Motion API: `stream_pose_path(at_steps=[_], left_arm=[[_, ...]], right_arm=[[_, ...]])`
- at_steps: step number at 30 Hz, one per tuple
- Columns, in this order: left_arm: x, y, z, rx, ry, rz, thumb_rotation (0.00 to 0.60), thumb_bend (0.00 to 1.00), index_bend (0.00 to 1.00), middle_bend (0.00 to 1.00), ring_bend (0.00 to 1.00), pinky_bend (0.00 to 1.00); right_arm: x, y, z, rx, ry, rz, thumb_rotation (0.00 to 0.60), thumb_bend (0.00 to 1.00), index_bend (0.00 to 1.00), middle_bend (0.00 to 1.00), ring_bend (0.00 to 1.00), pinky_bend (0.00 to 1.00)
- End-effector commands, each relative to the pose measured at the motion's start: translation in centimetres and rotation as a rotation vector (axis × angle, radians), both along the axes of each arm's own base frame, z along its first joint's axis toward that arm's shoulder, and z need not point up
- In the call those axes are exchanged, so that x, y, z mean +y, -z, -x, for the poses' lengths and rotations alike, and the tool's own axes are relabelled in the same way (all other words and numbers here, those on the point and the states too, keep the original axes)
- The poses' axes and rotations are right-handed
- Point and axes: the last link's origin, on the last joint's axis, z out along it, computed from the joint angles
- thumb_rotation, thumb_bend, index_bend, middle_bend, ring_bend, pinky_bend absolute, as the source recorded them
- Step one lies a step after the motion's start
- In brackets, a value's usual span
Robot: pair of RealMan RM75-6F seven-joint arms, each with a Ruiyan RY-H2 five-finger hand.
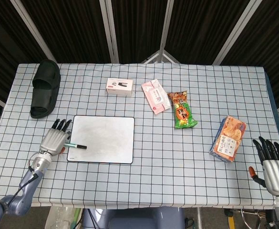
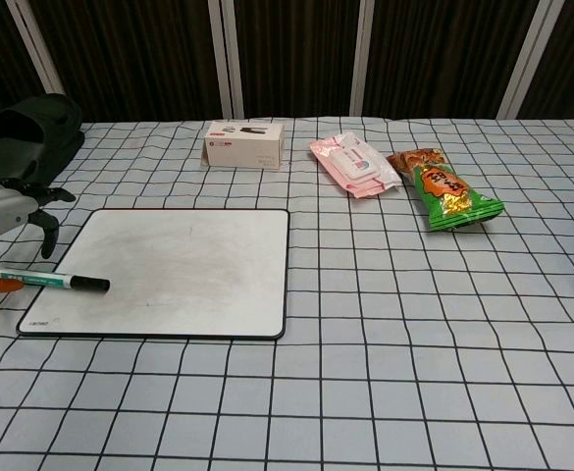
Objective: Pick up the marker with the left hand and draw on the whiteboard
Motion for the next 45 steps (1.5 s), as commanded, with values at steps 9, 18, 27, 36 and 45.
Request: stream_pose_path(at_steps=[9,18,27,36,45], left_arm=[[-0.3,0.9,-0.3,-0.034,-0.011,0.012,0.600,0.40,0.46,0.00,0.00,0.00],[-0.3,1.7,-0.5,-0.052,-0.016,0.017,0.600,0.42,0.47,0.01,0.00,0.00],[-0.2,2.3,-0.9,-0.060,-0.015,0.021,0.600,0.46,0.53,0.03,0.00,0.00],[-0.4,2.4,-0.8,-0.068,-0.026,0.015,0.600,0.49,0.67,0.07,0.00,0.00],[0.4,-0.3,-4.3,-0.409,-0.040,-0.116,0.600,0.50,0.69,0.12,0.00,0.04]], right_arm=[[0.0,0.2,-0.2,-0.011,-0.003,-0.009,0.600,0.36,0.00,0.00,0.00,0.00],[0.0,0.2,-0.2,-0.014,-0.001,-0.010,0.600,0.36,0.00,0.00,0.00,0.00],[0.0,0.1,-0.2,-0.022,0.006,-0.008,0.600,0.36,0.00,0.00,0.00,0.00],[0.0,0.0,-0.2,-0.031,0.005,0.004,0.600,0.36,0.00,0.00,0.00,0.00],[0.1,0.0,-0.2,-0.031,0.009,0.006,0.600,0.36,0.00,0.00,0.00,0.00]])
